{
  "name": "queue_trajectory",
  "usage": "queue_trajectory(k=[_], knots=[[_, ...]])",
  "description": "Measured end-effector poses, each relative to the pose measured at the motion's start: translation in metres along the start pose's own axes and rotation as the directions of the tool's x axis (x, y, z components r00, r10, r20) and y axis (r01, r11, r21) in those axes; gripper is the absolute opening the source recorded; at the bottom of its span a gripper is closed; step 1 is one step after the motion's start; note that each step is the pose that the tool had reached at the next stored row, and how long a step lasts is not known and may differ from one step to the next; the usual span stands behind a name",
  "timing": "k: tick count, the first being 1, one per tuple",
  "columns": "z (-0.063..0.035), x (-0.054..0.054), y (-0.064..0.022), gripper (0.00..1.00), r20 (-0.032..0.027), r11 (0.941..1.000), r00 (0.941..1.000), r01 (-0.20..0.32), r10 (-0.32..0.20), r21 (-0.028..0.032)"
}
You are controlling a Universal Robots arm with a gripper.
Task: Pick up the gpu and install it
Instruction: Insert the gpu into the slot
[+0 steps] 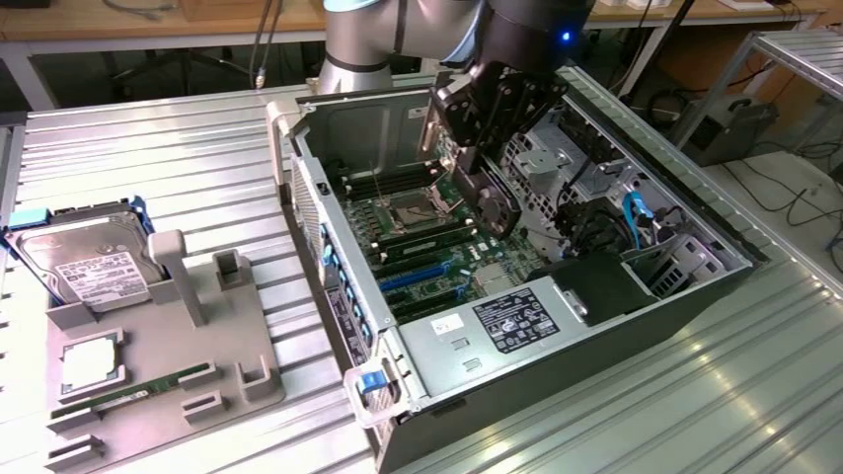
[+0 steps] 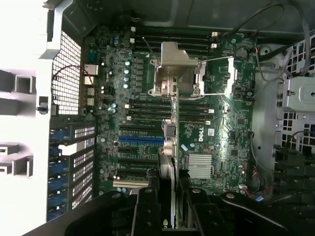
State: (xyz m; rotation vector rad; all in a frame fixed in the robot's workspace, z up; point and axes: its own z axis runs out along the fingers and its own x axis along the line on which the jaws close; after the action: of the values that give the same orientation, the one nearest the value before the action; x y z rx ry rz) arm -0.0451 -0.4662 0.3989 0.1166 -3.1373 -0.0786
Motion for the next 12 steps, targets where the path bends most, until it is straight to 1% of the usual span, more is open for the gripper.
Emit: queue_trajectory(k=[2,5,7,9,10,11,12], knots=[[0.0000,-0.0003,0.0000,0.26,0.0010,0.9985,0.9985,0.055,-0.055,0.0002],[0.0001,-0.0004,0.0000,0.26,0.0015,0.9909,0.9909,0.134,-0.134,0.0005],[0.0003,-0.0003,0.0000,0.26,0.0005,0.9804,0.9804,0.197,-0.197,0.0006],[0.0004,-0.0003,0.0000,0.26,-0.0004,0.9725,0.9725,0.233,-0.233,0.0004],[0.0006,-0.0003,0.0000,0.26,-0.0010,0.9673,0.9673,0.254,-0.254,0.0002],[0.0007,-0.0003,0.0000,0.26,-0.0019,0.9605,0.9605,0.278,-0.278,0.0000],[0.0009,-0.0003,0.0000,0.26,-0.0030,0.9517,0.9517,0.307,-0.307,-0.0004]])
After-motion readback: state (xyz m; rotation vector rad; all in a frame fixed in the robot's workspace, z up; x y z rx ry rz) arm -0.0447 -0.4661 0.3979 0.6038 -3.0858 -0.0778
